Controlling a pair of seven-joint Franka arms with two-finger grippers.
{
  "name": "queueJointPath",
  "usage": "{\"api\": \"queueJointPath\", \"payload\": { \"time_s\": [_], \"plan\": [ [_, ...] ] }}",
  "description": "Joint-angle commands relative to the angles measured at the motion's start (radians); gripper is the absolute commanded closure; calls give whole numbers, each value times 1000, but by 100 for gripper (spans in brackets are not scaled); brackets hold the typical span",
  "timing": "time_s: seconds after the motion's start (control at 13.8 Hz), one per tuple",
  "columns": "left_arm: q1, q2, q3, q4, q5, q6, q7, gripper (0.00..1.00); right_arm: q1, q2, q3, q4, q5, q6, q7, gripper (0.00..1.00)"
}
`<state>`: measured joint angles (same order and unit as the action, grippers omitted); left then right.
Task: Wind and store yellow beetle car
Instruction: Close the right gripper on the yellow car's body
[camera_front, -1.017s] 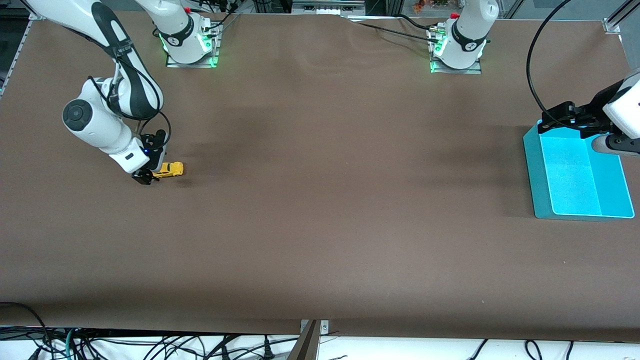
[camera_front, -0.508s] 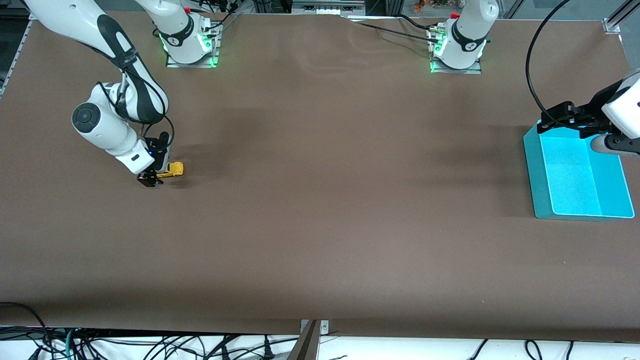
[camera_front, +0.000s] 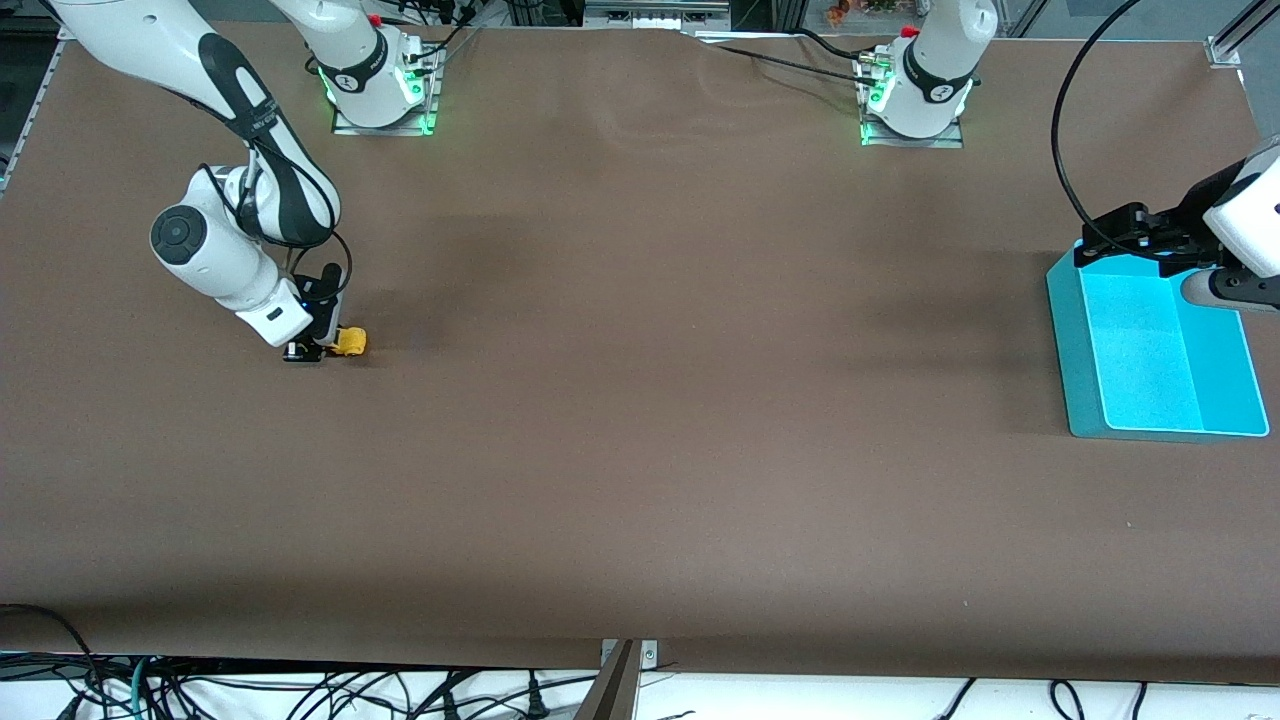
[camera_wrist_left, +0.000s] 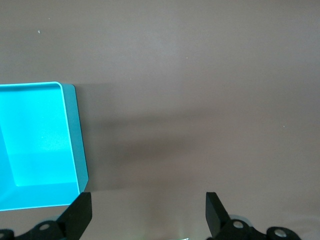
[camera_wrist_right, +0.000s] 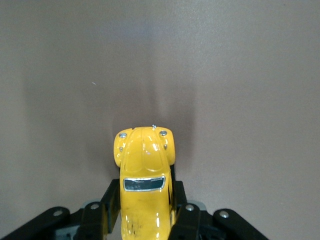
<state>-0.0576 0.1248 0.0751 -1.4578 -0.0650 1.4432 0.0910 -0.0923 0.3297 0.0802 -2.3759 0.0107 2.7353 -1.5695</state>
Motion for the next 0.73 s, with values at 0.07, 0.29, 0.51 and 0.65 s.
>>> {"api": "queueJointPath", "payload": {
  "time_s": [0.07,0.29,0.51,0.65],
  "plan": [
    [-2,13,-3,31,17,-6,-2,0,-14,-38,77,-2,-9,-23,-4,100],
    [-2,13,-3,31,17,-6,-2,0,-12,-46,165,14,-8,-25,78,100],
    [-4,13,-3,30,17,-7,-2,0,-10,-34,179,14,-8,-22,103,100],
    [-4,15,-3,28,16,-10,-2,0,-12,-2,179,14,-5,-2,103,100]
  ]
}}
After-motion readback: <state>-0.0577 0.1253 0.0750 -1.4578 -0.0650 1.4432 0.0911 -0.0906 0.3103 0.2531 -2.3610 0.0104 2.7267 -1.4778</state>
